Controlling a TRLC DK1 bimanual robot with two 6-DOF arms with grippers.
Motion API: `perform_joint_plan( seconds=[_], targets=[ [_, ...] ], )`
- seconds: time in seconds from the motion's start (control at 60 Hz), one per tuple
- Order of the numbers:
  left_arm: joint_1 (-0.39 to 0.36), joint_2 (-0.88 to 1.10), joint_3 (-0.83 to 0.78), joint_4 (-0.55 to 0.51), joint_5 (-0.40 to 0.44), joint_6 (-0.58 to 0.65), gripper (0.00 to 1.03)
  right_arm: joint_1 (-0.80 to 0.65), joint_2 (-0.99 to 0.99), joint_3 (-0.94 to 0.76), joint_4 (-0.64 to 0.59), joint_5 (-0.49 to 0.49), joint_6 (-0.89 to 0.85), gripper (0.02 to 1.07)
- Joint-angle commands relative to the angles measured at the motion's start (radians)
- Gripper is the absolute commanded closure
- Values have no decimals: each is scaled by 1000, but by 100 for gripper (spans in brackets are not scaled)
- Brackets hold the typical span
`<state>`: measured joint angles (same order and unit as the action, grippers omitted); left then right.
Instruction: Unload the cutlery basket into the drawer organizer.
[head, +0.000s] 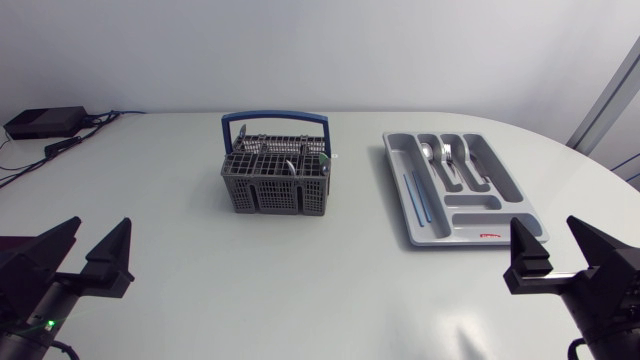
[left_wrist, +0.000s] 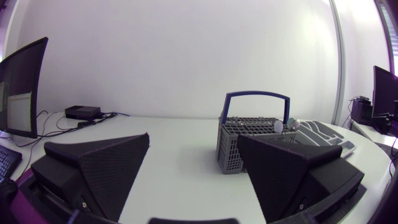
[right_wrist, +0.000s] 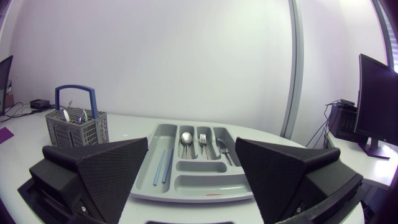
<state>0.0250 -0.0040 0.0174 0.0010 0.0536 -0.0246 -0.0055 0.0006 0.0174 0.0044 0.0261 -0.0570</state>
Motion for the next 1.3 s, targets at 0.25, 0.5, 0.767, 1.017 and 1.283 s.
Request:
perform_joint_plan(
  seconds=[0.25,0.5,0.767,1.017,1.283],
  targets=[
    [3,-5,-17,2,-3,12,4,7,-5,-19,-1,-2,-17,6],
    [3,-5,-17,2,-3,12,4,9,-5,-19,-1,-3,-15,6],
    [-4,-7,-19,8,-3,3,4,10,-5,-19,-3,-3,-15,6],
    [-2,-10,-14,31,-1,8,5,12,-8,-19,14,3,-20,6],
    [-4,-2,81,-24,-1,28,5,73,1,55,2,31,-18,6]
  ],
)
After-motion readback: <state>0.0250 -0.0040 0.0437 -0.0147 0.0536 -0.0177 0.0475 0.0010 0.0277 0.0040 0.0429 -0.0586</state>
